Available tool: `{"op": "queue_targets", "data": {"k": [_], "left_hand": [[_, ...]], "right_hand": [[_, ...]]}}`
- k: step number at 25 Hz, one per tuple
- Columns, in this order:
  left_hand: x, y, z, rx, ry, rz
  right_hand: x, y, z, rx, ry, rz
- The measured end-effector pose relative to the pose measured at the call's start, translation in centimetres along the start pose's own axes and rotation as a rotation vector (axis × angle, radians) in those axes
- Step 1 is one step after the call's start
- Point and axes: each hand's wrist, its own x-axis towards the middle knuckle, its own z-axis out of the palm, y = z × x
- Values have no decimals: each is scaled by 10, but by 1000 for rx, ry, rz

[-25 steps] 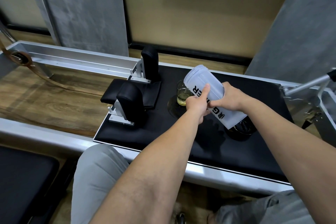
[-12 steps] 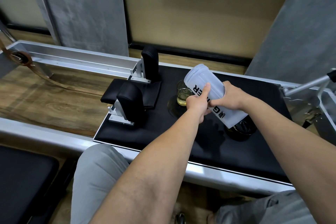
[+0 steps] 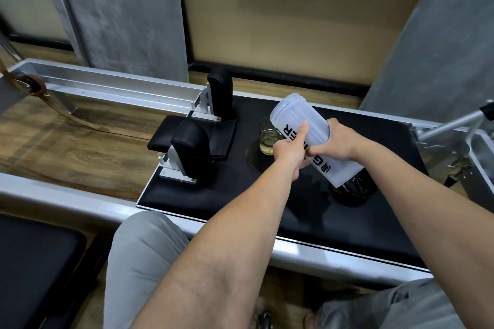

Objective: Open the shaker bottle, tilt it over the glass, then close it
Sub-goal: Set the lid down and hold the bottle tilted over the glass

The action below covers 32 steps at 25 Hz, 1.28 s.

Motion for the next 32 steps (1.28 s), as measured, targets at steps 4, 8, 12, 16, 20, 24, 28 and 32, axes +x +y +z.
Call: {"op": "queue_targets", "data": {"k": [4,8,12,16,20,24,28,32], "left_hand": [[-1,0,0,2,-4,-3],[-3,1,0,17,6,-4],[-3,2,1,9,2,1],[-4,2,2,5,6,2],[-4,2,2,10,5,0],[-4,3,3,14,7,2],[-3,3,3,10,3,7],[-4,3,4,9,4,0]], "right_hand": [[1,1,0,5,-3,10],[1,2,0,12,-8,12],[1,2,-1,9,-5,7],[2,3,-2,6,-9,11],[1,3,-3,5,-15,15],[0,2,-4,1,-11,13],[1,2,-5,-11,-2,9],[1,1,-6,-13,-7,9]]}}
